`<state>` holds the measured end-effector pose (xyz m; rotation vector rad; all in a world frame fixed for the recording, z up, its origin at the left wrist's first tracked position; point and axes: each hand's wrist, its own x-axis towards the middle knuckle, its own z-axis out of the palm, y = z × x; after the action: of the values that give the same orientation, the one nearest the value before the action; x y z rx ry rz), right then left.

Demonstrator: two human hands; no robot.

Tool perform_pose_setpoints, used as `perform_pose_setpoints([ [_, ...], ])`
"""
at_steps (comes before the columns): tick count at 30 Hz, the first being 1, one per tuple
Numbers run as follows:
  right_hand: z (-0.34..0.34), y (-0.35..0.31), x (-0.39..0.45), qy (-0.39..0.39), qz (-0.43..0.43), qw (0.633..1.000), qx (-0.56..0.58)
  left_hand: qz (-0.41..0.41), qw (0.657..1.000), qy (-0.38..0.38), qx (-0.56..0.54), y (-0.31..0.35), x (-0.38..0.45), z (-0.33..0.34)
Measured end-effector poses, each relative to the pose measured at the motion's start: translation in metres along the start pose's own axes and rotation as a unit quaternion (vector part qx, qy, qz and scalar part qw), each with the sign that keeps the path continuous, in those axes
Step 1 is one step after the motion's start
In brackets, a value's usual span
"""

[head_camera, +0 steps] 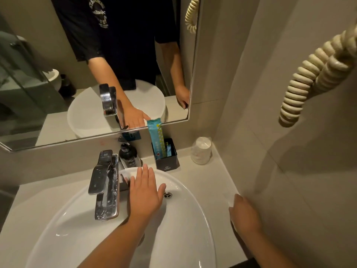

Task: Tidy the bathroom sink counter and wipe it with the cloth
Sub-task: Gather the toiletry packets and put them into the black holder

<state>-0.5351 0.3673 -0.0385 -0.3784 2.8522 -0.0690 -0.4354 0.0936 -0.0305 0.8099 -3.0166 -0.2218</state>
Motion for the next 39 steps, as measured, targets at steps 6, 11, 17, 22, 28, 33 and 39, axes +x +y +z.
perform_pose_setpoints([
  [6, -0.004, -0.005, -0.013, -0.012, 0.005, 0.998, -0.062, -0.003, 1.0, -0.007, -0.001, 0.0, 0.0, 0.001],
  [11, -0.003, -0.003, -0.012, -0.037, 0.072, 0.994, 0.074, -0.001, 1.0, 0.0, -0.01, 0.0, 0.0, 0.001],
  [17, -0.013, 0.007, -0.003, -0.073, 0.08, 0.963, 0.245, -0.006, 1.0, -0.01, -0.017, 0.001, -0.001, -0.003],
  [22, -0.077, -0.014, 0.02, -0.075, 0.019, 0.897, 0.435, -0.032, 0.994, -0.007, -0.103, 0.011, -0.001, -0.02],
  [28, -0.152, -0.094, 0.054, -0.038, -0.114, 0.849, 0.515, -0.056, 0.89, 0.08, -0.446, 0.058, 0.019, -0.076],
  [33, -0.173, -0.15, 0.072, -0.04, -0.189, 0.809, 0.555, -0.05, 0.841, 0.104, -0.528, 0.072, 0.052, -0.122],
  [39, -0.174, -0.18, 0.093, -0.019, -0.228, 0.798, 0.557, -0.106, 0.821, 0.163, -0.536, 0.059, 0.08, -0.136],
])
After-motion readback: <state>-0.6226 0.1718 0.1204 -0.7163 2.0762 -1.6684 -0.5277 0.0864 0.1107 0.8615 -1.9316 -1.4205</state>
